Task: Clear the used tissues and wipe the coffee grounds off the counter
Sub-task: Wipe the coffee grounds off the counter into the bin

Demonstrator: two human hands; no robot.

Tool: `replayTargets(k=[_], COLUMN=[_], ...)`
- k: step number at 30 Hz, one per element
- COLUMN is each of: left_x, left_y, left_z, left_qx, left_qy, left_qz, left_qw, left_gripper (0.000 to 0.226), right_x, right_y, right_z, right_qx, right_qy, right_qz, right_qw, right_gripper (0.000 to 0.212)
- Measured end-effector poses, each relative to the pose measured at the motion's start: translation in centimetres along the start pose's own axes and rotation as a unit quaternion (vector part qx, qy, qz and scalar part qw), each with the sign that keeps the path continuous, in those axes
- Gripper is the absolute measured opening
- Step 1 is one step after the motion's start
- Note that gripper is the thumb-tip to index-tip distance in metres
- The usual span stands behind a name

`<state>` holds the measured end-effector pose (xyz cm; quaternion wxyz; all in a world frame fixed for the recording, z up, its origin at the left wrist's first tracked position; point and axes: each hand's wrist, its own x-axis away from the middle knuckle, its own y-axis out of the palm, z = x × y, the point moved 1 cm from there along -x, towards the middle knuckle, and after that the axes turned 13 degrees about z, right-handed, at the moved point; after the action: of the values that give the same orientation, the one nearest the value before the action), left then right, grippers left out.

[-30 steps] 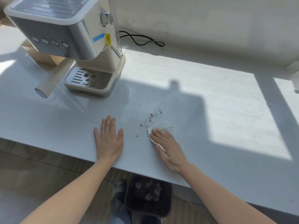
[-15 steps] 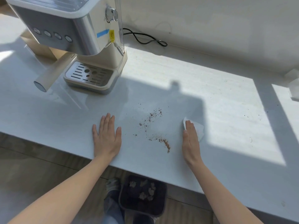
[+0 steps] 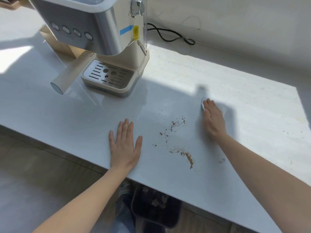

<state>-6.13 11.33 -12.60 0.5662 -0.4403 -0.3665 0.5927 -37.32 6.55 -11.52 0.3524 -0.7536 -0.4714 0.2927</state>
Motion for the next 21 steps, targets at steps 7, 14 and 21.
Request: replayTargets(k=[7, 14, 21], left_x=[-0.1, -0.1, -0.1], left_y=[0.2, 0.2, 0.3], left_z=[-0.1, -0.1, -0.2], left_qx=[0.006, 0.016, 0.024], left_qy=[0.002, 0.000, 0.001], left_qz=[0.006, 0.025, 0.032], left_qw=[1.000, 1.000, 0.999], left_gripper=[0.074, 0.074, 0.074], right_x=[0.9, 7.7, 13.3], right_y=[2.8, 3.5, 3.1], right_z=[-4.8, -9.2, -9.3], right_qx=[-0.044, -0.116, -0.140], right_qy=[-0.123, -0.205, -0.208], right_qz=[-0.101, -0.193, -0.254], right_qw=[0.986, 0.953, 0.934], right_gripper=[0.043, 0.042, 0.040])
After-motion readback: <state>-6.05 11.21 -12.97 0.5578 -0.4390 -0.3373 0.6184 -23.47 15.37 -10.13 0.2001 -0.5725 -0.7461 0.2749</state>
